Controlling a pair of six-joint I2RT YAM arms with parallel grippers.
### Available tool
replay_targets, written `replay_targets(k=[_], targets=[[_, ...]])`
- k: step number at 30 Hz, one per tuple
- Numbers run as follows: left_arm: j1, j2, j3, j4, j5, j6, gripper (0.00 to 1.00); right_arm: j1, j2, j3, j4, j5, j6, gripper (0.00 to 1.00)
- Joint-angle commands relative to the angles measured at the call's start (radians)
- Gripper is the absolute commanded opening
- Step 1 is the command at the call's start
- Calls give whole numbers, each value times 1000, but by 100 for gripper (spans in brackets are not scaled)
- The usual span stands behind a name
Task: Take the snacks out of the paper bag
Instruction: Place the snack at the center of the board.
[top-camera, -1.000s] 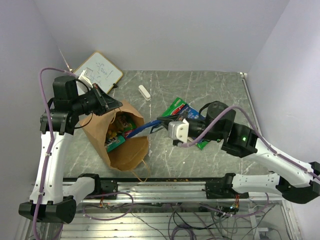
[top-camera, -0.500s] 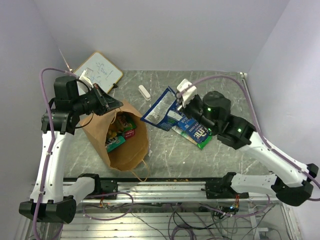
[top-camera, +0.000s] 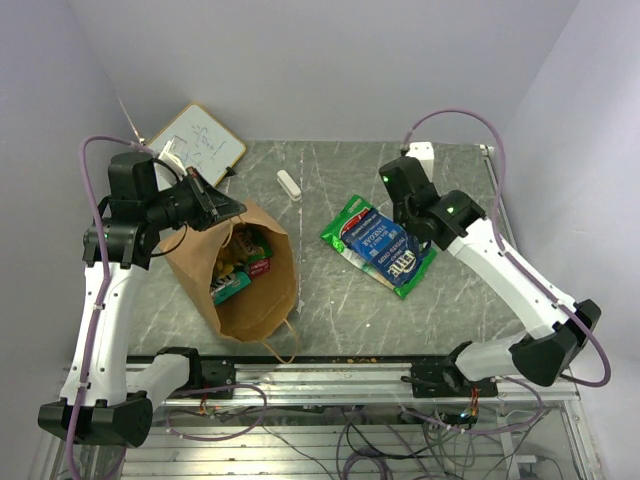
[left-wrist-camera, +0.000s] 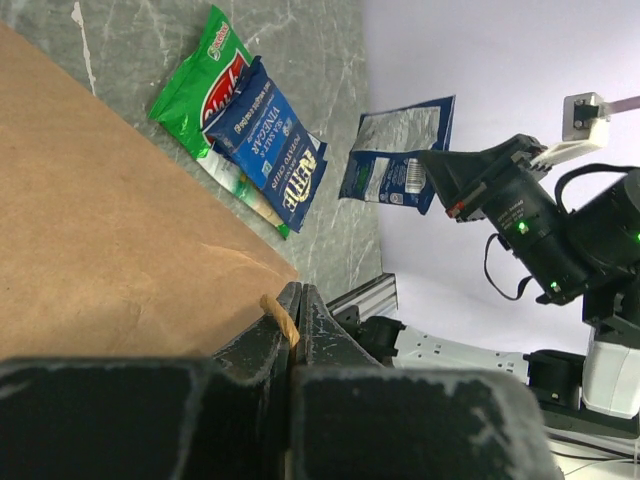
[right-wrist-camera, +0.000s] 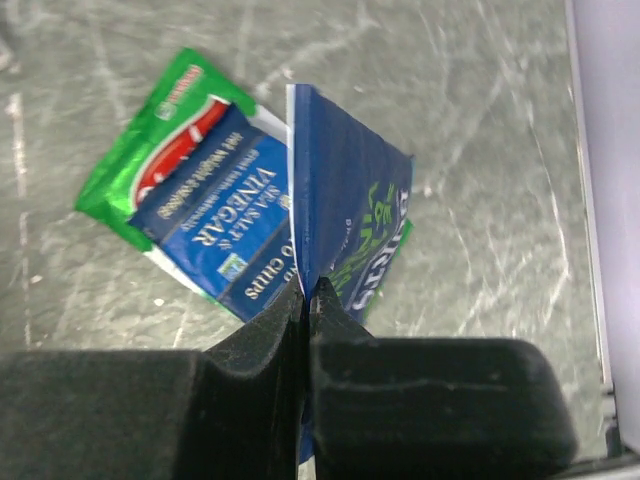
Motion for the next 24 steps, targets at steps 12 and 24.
replay_targets(k=[12,24], targets=[[2,2,-8,53,29,-5,7,-206,131,45,-378,-23,480,0],[2,-5,-16,54,23,-6,7,-206,247,61,-151,-152,517,0]])
